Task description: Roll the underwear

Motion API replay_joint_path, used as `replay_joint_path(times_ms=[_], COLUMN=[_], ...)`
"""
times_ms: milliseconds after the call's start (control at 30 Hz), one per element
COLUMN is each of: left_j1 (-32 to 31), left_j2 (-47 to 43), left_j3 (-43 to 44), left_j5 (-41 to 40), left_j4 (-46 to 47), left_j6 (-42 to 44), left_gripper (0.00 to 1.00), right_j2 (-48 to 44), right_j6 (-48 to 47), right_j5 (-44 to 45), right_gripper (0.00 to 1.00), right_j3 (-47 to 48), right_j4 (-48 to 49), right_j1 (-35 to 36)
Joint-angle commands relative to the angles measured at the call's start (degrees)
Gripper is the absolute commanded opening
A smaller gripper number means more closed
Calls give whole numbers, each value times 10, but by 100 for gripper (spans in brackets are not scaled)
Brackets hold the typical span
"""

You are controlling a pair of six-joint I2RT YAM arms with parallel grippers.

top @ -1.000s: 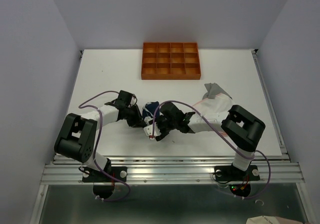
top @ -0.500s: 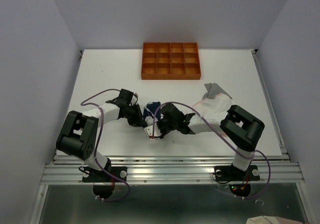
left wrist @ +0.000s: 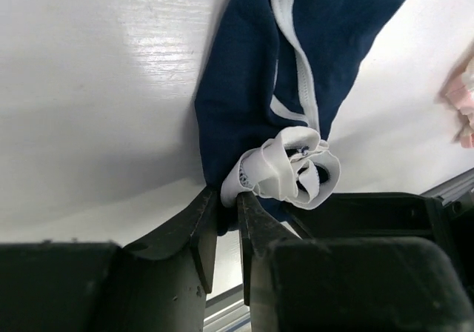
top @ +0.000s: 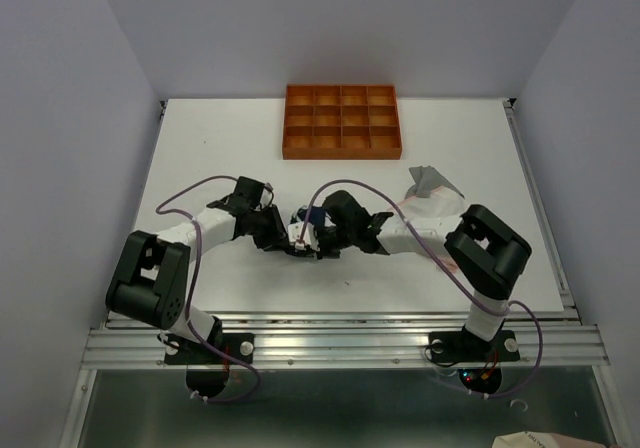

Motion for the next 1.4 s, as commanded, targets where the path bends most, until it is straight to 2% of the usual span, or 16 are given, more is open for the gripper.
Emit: replay_joint_path(times_ms=[0,133,267,433,533,800,1067,1200,1367], left_j1=[4,7,9,10,11,11,11,10,8], left_j2=[-55,-71,-79,-87,-104,-183,-222,-225,-200], left_j3=[1,-1,-1,-3,-10,-66,-125,-143,-151], left_j5=[-37,-59,-73,-81,-87,-63,-25,-10,-10], left_j4=[-15,-26,-35,-42,-41,-1,32,59,69], left_j6=[-18,-26,-27,-27,-31,-30,-58,-63,-66], left_gripper=[31,39,40,46,48,66,68,72,72], right_j2=[8,48,83,109,119,141,153,153,147], right_j6=[108,160,192,248,278,376,491,491,479], right_j5=[-102,-218,-276,-340,-356,-342,-360,-358,-366], right_gripper=[1,1,1,1,1,1,1,1,1], right_j3=[46,89,109,122,128,148,136,137,134], right_j4=[-61,-125,-137,-141,-139,-116,-45,-45,-45], right_j1=[-24,-52,-66,-76,-89,-100,-118,-118,-118])
